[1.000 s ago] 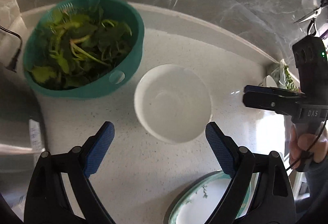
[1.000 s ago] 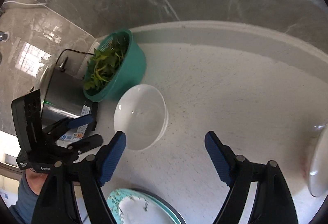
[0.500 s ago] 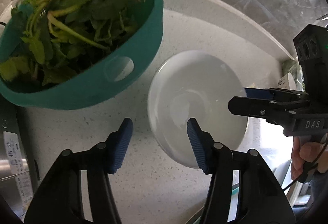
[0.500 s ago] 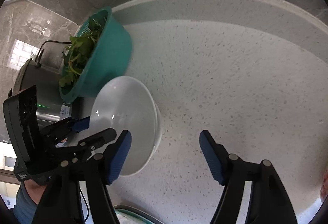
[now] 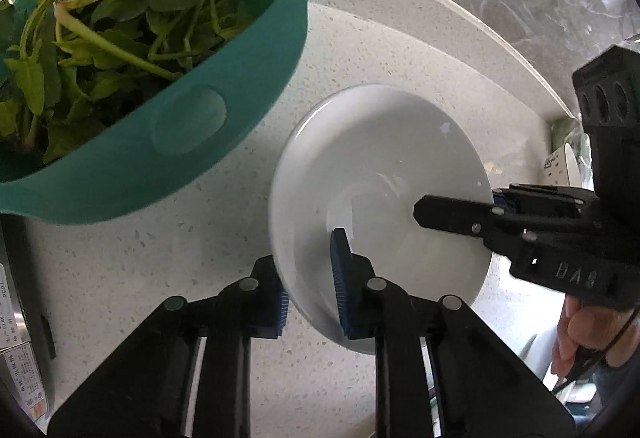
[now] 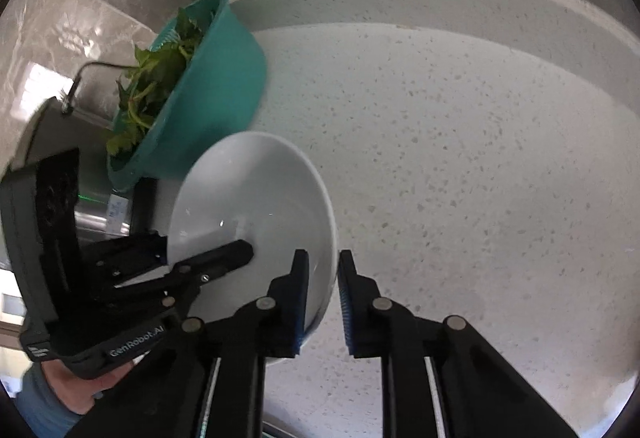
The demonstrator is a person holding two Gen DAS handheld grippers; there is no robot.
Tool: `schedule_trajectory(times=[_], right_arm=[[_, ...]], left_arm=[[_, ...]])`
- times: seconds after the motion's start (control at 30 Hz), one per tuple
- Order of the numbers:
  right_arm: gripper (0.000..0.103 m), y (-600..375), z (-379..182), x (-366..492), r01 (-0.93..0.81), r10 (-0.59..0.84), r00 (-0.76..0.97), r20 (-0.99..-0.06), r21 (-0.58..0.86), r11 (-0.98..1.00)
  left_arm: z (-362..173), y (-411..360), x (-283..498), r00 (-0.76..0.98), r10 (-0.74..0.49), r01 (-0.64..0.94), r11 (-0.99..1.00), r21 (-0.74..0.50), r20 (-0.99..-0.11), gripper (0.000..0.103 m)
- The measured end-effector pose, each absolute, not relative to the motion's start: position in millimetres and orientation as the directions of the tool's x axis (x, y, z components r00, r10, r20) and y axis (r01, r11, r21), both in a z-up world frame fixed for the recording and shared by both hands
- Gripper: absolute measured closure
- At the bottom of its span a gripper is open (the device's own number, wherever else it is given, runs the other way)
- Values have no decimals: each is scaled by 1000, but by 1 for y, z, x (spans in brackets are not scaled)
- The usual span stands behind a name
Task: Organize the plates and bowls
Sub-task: 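Close both tools on the white bowl rim and lift it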
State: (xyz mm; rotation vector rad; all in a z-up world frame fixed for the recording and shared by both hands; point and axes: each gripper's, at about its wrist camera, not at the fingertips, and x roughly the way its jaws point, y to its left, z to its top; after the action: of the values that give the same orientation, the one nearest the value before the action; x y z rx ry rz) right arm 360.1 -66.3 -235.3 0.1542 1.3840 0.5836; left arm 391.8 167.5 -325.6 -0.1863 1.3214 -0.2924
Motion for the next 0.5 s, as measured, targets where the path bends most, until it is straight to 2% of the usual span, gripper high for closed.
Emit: schedule_trajectory(times=[0.5], right_arm=[[87, -87, -216, 355, -223, 470, 146, -870, 434, 873]], left_arm=[[-294, 128, 401, 208, -338, 165, 937, -308, -918, 87]])
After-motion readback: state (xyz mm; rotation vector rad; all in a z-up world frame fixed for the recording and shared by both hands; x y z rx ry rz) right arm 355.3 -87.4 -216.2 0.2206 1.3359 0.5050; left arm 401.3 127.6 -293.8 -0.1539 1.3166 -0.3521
